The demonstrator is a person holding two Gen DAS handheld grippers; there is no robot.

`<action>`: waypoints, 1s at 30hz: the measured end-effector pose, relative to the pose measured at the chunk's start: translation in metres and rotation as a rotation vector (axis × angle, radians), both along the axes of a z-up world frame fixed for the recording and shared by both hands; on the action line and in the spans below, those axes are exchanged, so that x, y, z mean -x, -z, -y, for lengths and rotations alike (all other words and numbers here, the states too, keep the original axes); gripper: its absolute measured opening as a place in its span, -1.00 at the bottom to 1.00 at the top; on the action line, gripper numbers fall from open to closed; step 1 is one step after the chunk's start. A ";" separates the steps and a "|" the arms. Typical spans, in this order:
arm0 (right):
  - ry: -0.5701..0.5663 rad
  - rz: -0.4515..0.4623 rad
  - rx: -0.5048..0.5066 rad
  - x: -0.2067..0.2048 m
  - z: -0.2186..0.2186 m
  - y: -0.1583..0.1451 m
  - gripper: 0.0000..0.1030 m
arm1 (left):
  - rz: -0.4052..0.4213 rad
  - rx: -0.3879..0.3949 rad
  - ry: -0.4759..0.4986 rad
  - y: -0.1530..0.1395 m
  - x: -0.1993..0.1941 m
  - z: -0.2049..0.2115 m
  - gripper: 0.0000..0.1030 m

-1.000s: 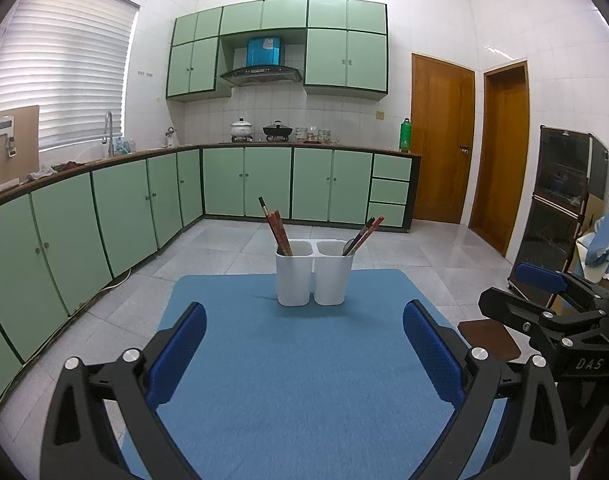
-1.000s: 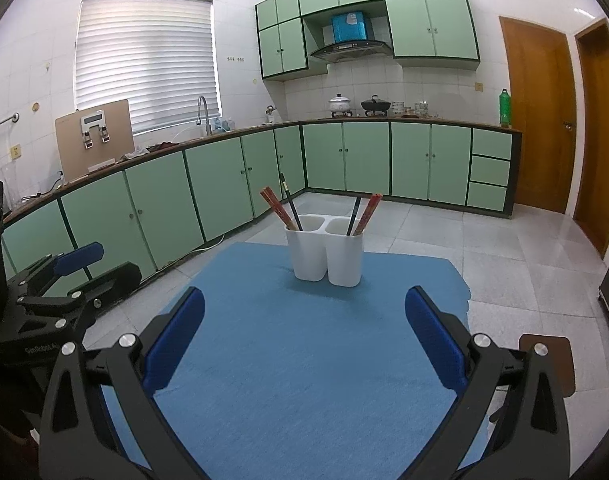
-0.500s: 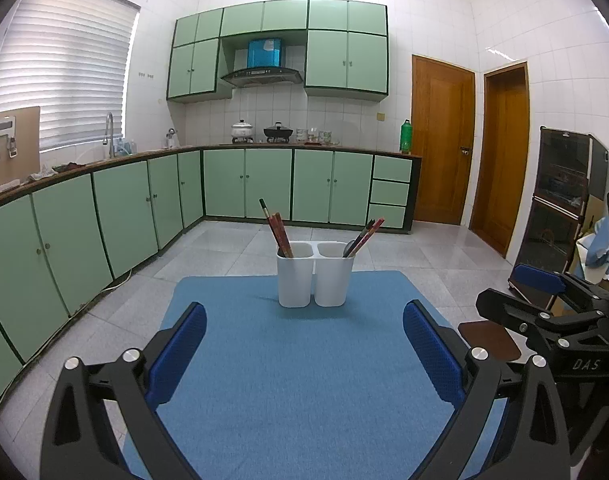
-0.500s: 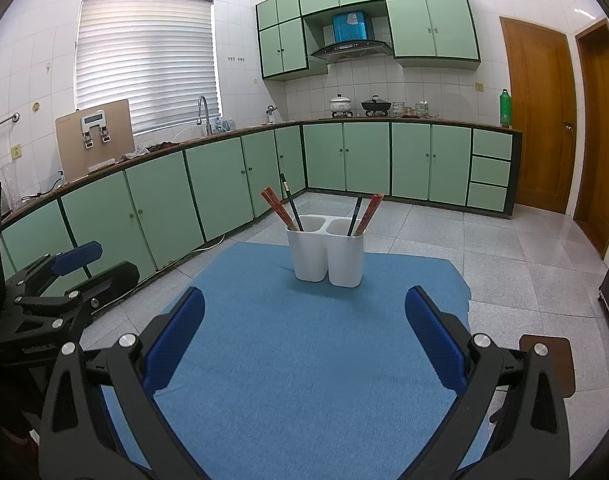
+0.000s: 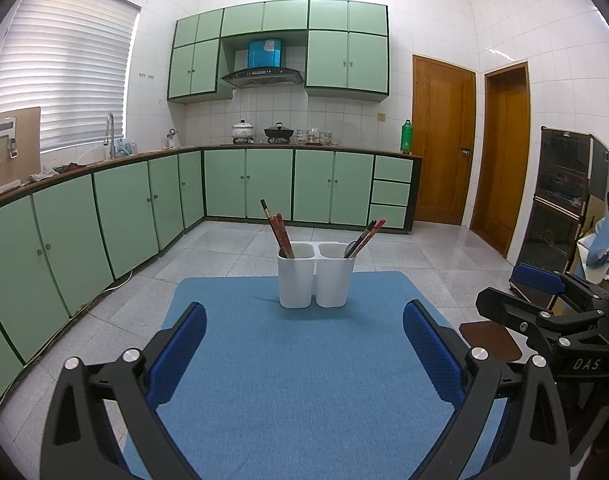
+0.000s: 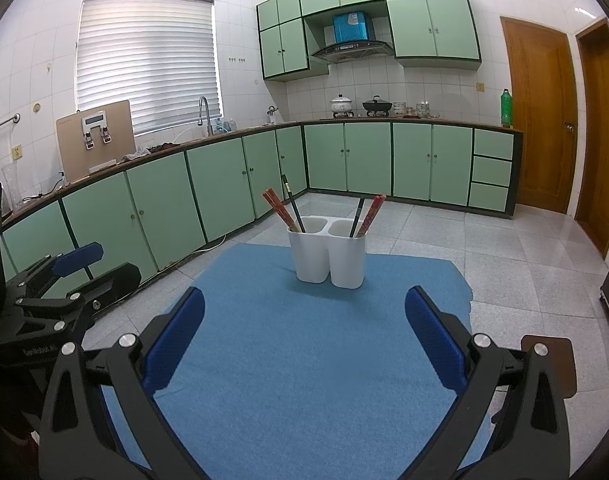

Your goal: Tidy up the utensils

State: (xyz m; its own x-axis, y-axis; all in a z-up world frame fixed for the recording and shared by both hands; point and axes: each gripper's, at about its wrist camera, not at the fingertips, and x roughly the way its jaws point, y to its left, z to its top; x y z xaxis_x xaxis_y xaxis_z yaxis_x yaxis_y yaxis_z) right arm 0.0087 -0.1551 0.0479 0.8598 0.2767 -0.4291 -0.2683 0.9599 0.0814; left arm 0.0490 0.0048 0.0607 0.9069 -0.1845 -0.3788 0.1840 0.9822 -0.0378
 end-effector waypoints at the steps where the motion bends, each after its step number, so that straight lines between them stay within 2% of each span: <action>1: 0.000 -0.001 0.000 0.000 -0.001 0.000 0.89 | 0.000 0.000 -0.001 0.000 0.000 0.000 0.88; 30: -0.003 -0.003 -0.001 -0.001 -0.002 -0.001 0.89 | -0.001 -0.002 -0.004 -0.002 0.001 -0.005 0.88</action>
State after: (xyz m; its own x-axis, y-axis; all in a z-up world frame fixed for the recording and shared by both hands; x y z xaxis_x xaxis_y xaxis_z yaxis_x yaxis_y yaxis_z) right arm 0.0096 -0.1529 0.0486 0.8578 0.2794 -0.4313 -0.2707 0.9591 0.0829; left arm 0.0478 0.0096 0.0629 0.9072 -0.1800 -0.3803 0.1798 0.9830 -0.0365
